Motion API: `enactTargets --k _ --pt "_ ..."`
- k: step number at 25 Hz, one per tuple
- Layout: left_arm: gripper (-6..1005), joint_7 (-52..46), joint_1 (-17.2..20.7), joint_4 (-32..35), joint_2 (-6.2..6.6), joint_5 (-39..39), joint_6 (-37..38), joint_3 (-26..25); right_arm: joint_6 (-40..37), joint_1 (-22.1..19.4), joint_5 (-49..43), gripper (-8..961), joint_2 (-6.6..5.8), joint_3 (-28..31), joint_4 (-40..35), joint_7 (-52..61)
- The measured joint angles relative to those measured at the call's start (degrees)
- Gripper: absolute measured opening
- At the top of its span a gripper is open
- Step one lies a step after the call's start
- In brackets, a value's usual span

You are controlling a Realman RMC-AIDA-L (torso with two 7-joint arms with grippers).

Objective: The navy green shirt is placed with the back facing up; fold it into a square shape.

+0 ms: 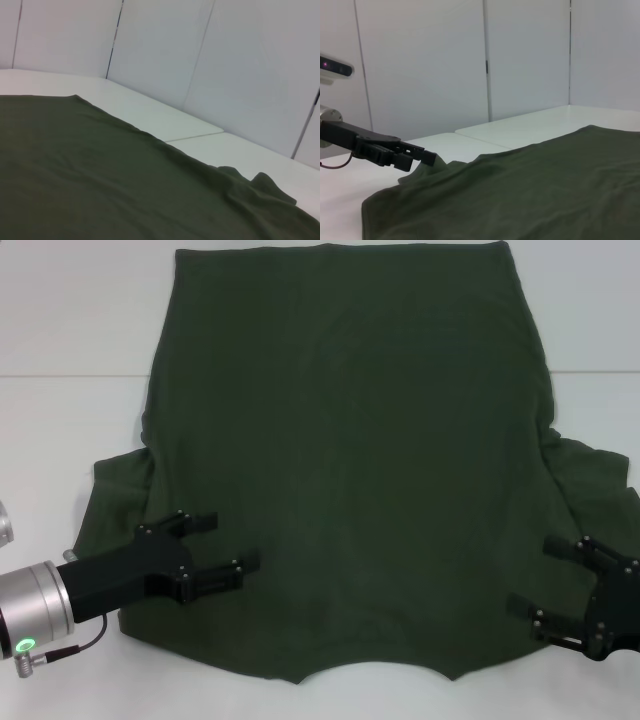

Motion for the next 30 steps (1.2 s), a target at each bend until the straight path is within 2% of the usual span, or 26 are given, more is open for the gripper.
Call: enactTargets --k 12,17,25,27,30 --pt "923 -0.6 0.1 -0.3 0.00 0.0 0.4 0.0 -0.2 0.0 0.2 947 0.06 0.0 0.0 0.0" --pt "922 -8.1 -0.2 0.5 0.48 -0.4 0.8 0.0 -0.1 0.0 0.3 947 0.09 0.0 0.1 0.0" --pt "920 -29.9 -1.5 5.4 4.54 1.2 3.4 -1.0 0.4 0.1 0.3 946 0.04 0.2 0.7 0.0" --pt "920 -36.7 -2.7 6.5 5.69 3.7 1.6 -3.2 0.5 0.1 0.3 946 0.03 0.2 0.7 0.0" --pt "919 -47.1 -5.0 6.6 7.39 10.0 -6.9 -7.3 0.5 0.1 0.3 946 0.00 0.1 0.7 0.0"
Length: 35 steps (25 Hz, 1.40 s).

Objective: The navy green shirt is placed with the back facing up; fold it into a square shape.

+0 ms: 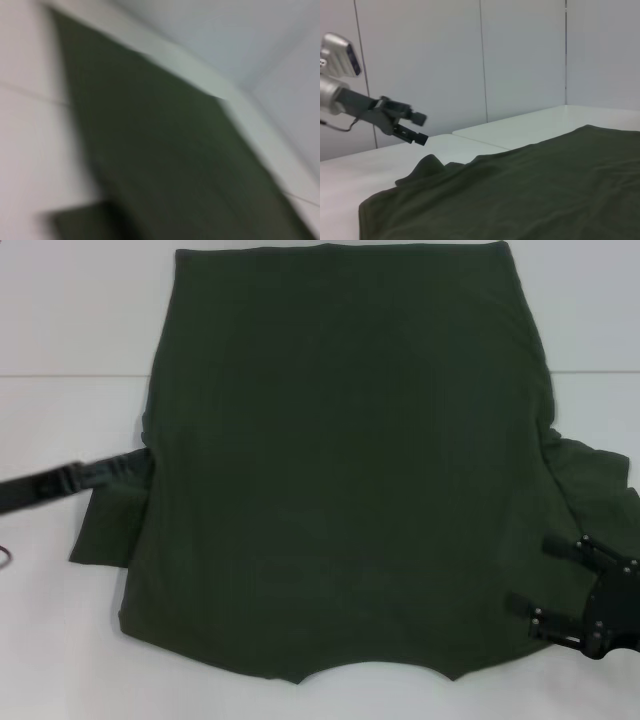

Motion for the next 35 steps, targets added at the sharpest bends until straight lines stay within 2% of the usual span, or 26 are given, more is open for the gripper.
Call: enactTargets --k 4,12,15,35 --pt "918 -2.9 -1.6 -1.7 1.01 3.3 -6.6 -1.5 0.0 0.1 -0.1 946 0.02 0.0 0.0 0.0" --pt "916 -1.6 -3.1 -4.4 1.14 4.9 -15.0 1.2 0.0 0.1 -0.2 946 0.08 -0.1 0.2 0.1" --pt "915 -1.0 -3.0 -4.5 0.92 5.1 -15.7 2.6 0.0 0.1 -0.1 946 0.09 -0.1 0.3 0.2" --pt "910 0.1 -2.6 -6.1 0.09 5.8 -14.9 4.1 0.0 0.0 -0.1 946 -0.01 0.4 0.3 0.4"
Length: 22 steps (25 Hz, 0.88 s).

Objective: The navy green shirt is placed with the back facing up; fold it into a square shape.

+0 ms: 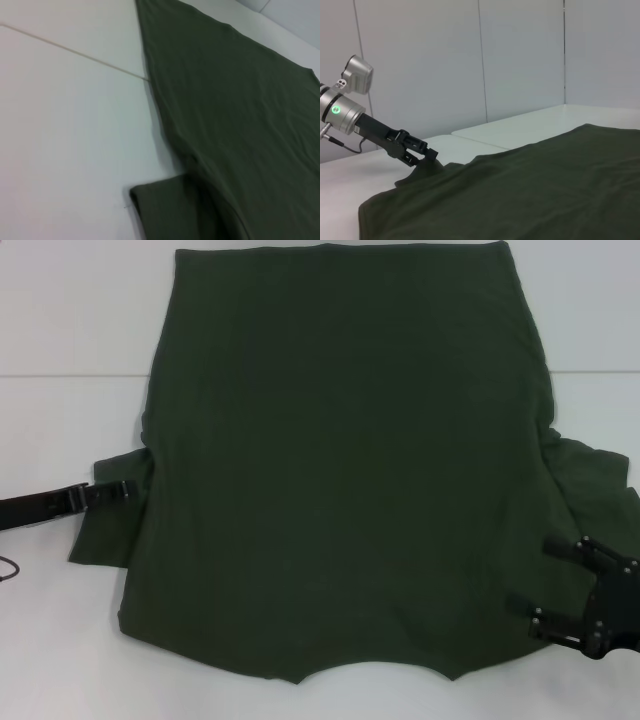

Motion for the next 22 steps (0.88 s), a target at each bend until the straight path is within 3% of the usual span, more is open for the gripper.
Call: enactTargets --k 10,22 --pt "908 0.1 -0.1 0.1 -0.23 1.1 0.9 3.1 0.0 -0.1 0.0 946 0.00 -0.1 0.0 0.0" --pt "350 0.8 0.1 0.2 -0.36 0.8 0.9 2.6 0.0 -0.3 0.1 946 0.00 -0.2 0.0 0.1"
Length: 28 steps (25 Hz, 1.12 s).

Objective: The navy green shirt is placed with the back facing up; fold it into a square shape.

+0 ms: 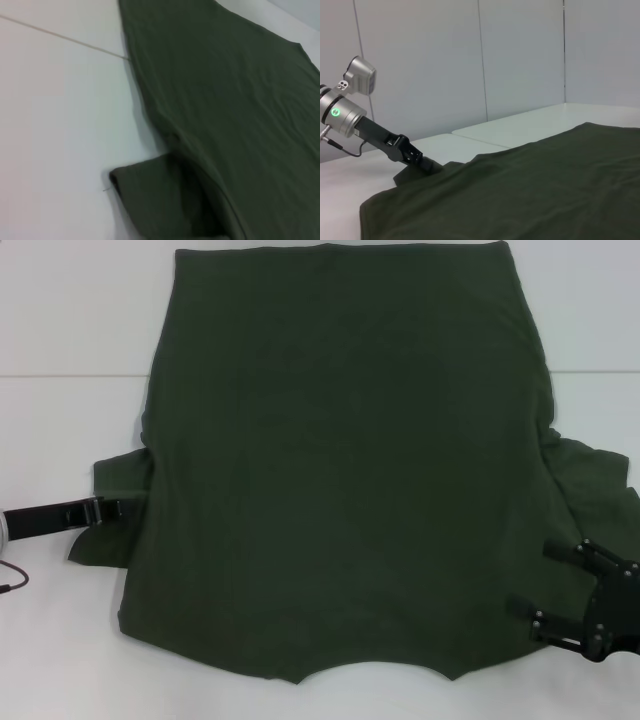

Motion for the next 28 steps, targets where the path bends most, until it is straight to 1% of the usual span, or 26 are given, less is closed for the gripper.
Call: enactTargets --k 4,12,16,19,23,28 --pt "172 0.2 0.0 0.1 0.00 0.3 0.0 0.2 0.0 0.1 0.0 946 0.00 0.0 0.0 0.0" --pt "2 -0.1 0.0 0.5 0.00 -0.1 -0.4 -0.2 0.0 0.3 -0.1 946 0.00 0.1 0.0 0.0" --pt "2 -0.2 0.0 0.8 0.10 0.1 -1.3 -0.3 0.0 0.4 -0.2 946 0.00 0.2 0.0 0.0" --pt "3 -0.2 0.1 2.0 0.38 0.5 -1.8 -1.3 0.0 0.4 -0.1 946 0.00 0.2 0.0 0.0" --pt "3 -0.4 0.1 4.0 1.29 2.1 -1.7 -3.3 0.0 0.4 -0.1 946 0.00 0.2 0.0 0.0" --pt "3 -0.6 -0.2 6.8 1.88 4.2 -0.1 -3.5 0.0 0.4 0.0 946 0.00 0.3 0.0 0.0"
